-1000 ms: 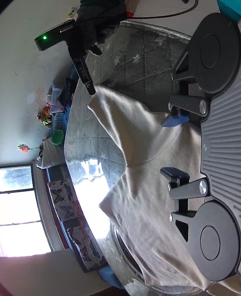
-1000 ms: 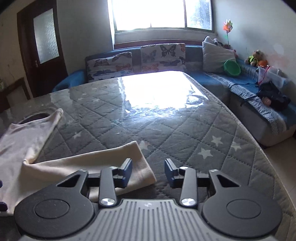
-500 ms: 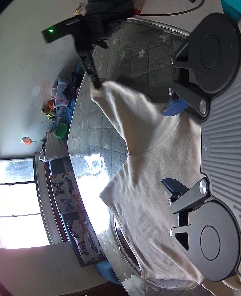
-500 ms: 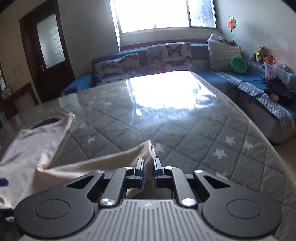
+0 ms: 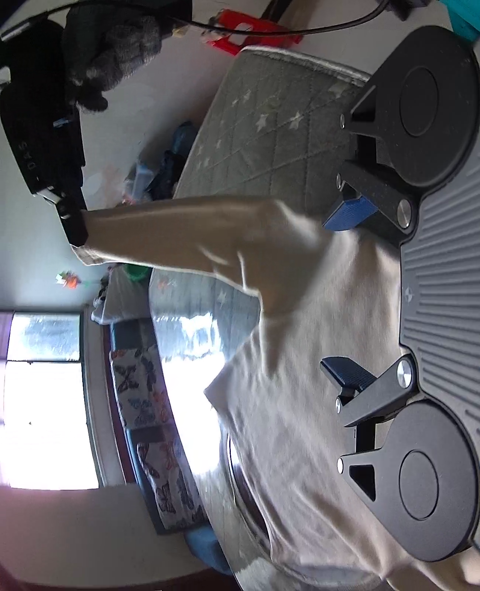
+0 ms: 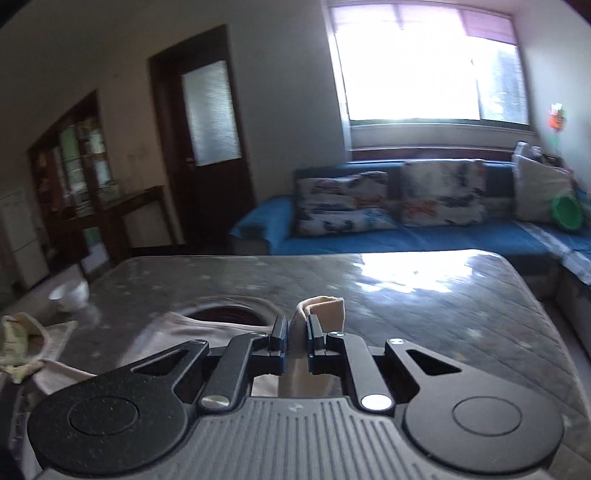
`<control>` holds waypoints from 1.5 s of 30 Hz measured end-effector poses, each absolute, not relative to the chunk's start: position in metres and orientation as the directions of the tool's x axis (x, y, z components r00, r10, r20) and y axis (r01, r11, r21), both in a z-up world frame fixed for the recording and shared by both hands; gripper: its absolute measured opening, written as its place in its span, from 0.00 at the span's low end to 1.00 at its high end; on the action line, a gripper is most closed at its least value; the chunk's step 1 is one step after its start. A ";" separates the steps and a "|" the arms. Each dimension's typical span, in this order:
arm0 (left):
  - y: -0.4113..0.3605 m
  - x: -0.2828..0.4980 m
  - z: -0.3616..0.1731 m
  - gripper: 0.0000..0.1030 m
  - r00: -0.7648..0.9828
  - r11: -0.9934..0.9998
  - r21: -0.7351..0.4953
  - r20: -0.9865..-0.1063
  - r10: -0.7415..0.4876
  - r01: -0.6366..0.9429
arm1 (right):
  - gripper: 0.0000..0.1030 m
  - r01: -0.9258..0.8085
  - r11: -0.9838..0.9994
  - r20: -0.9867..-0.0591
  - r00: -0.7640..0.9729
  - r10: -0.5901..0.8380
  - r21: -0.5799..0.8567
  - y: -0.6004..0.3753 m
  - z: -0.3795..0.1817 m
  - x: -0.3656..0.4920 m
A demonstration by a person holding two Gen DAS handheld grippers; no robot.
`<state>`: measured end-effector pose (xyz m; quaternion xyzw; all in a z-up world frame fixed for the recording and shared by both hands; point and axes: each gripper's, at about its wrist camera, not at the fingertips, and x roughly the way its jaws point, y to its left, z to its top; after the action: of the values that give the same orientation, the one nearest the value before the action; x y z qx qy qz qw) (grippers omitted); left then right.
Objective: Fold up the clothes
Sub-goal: 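Lay the raised sleeve across the shirt body with the right gripper and open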
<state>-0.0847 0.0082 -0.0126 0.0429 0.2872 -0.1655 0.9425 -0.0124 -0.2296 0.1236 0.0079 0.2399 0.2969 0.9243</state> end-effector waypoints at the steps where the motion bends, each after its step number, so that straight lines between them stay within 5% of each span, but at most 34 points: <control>1: 0.016 -0.088 -0.012 0.77 0.788 0.949 -0.019 -0.553 -0.272 0.314 | 0.09 -0.578 0.802 -0.436 0.689 0.579 0.151 -0.214 0.127 -0.014; 18: 0.111 -0.136 -0.018 0.78 0.835 0.994 -0.102 -0.543 -0.089 0.040 | 0.09 -0.803 0.567 -0.595 0.368 0.714 0.184 -0.030 0.061 -0.036; 23: 0.114 -0.135 -0.018 0.78 0.838 0.995 -0.102 -0.541 -0.073 0.021 | 0.33 -0.831 0.534 -0.614 0.340 0.712 0.159 -0.023 0.051 -0.048; 28: 0.116 -0.133 -0.011 0.76 0.850 0.995 -0.102 -0.523 -0.065 0.013 | 0.33 -0.825 0.558 -0.634 0.383 0.671 0.092 -0.049 0.054 -0.047; 37: 0.109 -0.113 -0.001 0.54 0.858 0.990 -0.132 -0.501 -0.115 0.056 | 0.25 -0.742 0.670 -0.728 0.451 0.516 0.015 -0.116 0.023 -0.029; 45: 0.104 -0.080 -0.008 0.49 0.841 0.987 -0.147 -0.526 -0.127 0.057 | 0.21 -0.732 0.680 -0.679 0.482 0.553 0.034 -0.122 0.017 -0.016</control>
<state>-0.0802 0.1041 -0.0078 -0.0629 0.2777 -0.0481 0.9574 -0.0162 -0.1224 0.0165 -0.1313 0.3409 0.3777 0.8508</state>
